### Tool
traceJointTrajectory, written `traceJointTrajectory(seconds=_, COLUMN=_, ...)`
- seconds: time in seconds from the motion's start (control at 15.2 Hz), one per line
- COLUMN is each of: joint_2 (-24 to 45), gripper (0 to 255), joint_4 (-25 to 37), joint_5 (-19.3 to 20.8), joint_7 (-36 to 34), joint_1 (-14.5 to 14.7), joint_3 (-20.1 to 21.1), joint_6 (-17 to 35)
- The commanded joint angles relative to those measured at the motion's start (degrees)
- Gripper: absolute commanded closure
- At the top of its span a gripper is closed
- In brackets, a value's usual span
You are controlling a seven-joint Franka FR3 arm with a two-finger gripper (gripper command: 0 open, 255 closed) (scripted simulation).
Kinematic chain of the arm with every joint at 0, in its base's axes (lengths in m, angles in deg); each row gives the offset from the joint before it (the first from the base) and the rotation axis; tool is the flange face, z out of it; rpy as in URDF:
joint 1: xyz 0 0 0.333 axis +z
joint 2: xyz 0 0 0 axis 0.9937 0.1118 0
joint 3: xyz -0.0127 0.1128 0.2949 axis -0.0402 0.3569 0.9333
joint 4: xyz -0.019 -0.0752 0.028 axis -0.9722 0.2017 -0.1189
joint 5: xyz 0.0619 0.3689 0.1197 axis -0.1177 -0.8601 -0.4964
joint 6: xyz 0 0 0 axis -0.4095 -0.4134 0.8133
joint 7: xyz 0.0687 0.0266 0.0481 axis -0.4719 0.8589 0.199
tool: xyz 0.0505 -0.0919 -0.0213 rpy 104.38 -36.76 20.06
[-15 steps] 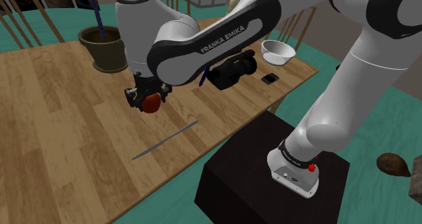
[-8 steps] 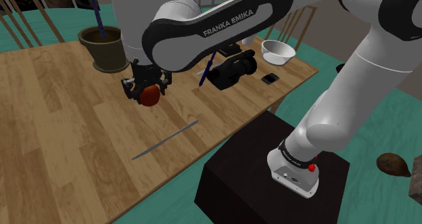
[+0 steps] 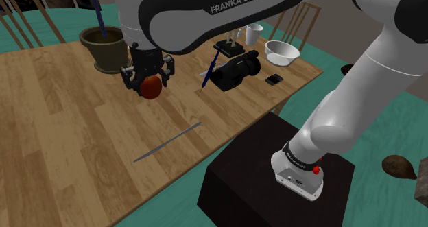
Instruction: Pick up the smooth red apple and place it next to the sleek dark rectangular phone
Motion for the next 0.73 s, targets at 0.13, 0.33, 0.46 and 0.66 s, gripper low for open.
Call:
traceJointTrajectory(seconds=0.13, joint_2=-0.71, gripper=255, joint_4=2.44, joint_5=-0.58, joint_7=0.57, joint_1=-0.02, joint_3=0.00, joint_6=-3.01)
traceJointTrajectory(seconds=0.33, joint_2=-2.73, gripper=255, joint_4=1.14, joint_5=-1.83, joint_7=2.48, joint_1=-0.76, joint_3=-0.68, joint_6=-3.26)
traceJointTrajectory(seconds=0.46, joint_2=-6.20, gripper=255, joint_4=-2.43, joint_5=-3.82, joint_7=6.00, joint_1=-2.00, joint_3=-2.19, joint_6=-2.40)
traceJointTrajectory(seconds=0.66, joint_2=-10.89, gripper=255, joint_4=-7.23, joint_5=-6.20, joint_7=11.19, joint_1=-3.40, joint_3=-4.87, joint_6=-1.47)
